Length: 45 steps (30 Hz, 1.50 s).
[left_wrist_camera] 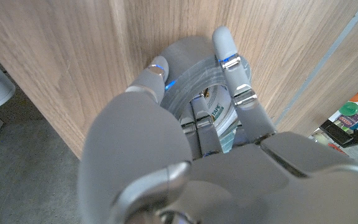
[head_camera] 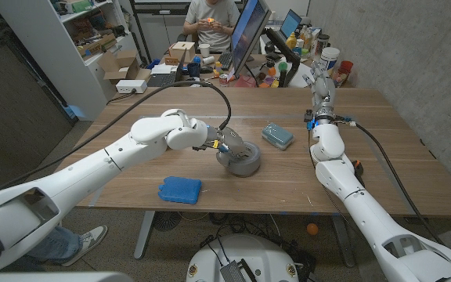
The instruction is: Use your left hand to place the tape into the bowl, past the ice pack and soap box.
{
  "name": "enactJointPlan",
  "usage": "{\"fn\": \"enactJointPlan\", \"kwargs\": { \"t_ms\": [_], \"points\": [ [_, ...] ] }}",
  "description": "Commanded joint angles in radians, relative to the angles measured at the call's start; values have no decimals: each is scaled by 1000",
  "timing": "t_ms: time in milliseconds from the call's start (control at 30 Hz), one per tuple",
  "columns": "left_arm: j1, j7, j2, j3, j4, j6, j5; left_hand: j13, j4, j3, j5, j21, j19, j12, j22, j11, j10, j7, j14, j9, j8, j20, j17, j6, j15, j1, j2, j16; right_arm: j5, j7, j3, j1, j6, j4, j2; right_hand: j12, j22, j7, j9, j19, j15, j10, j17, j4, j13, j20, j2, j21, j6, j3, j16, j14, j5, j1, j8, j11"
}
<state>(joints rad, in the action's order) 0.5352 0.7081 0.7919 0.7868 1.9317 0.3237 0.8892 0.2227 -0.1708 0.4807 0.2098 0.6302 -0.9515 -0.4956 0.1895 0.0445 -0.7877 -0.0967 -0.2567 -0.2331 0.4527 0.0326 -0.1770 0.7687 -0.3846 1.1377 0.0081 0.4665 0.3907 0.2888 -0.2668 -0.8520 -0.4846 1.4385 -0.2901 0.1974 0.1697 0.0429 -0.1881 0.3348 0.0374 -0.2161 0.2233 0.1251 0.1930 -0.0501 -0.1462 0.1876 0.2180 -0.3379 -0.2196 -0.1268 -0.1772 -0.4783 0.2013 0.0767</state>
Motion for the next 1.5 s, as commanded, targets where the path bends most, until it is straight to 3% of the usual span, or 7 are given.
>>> {"fn": "enactJointPlan", "kwargs": {
  "t_ms": [33,967,1500],
  "points": [
    [7,-24,12,-23,22,-17,1,188,4,2,2,9,1,-51,3,-152,-219,61,-867,0,5,0,-62,225,575,60,74,2,-14,13,-5,-1,24,24,-8,2,2,-5,-4,-3,4,-4,1,-1,2,0,2,5,6,5,-5,-6,-2,3,-3,0],
    [-1,-104,20,-107,70,-103,-51,216,4,4,3,27,9,-46,2,-152,-219,58,-869,-3,7,-1,-70,221,574,61,74,-7,-19,25,-9,2,48,41,-16,2,2,-5,-4,-3,5,-2,0,0,2,0,3,6,6,8,-5,-7,-2,4,-3,-2],
    [24,-151,63,-170,122,-186,-127,229,5,6,3,37,12,-43,1,-148,-223,59,-871,-4,9,-3,-74,224,573,61,74,-10,-18,14,-7,11,61,43,-27,2,2,-5,-4,-3,4,-3,0,0,2,-3,4,6,6,10,-5,-7,-2,5,-4,0]
  ]
}}
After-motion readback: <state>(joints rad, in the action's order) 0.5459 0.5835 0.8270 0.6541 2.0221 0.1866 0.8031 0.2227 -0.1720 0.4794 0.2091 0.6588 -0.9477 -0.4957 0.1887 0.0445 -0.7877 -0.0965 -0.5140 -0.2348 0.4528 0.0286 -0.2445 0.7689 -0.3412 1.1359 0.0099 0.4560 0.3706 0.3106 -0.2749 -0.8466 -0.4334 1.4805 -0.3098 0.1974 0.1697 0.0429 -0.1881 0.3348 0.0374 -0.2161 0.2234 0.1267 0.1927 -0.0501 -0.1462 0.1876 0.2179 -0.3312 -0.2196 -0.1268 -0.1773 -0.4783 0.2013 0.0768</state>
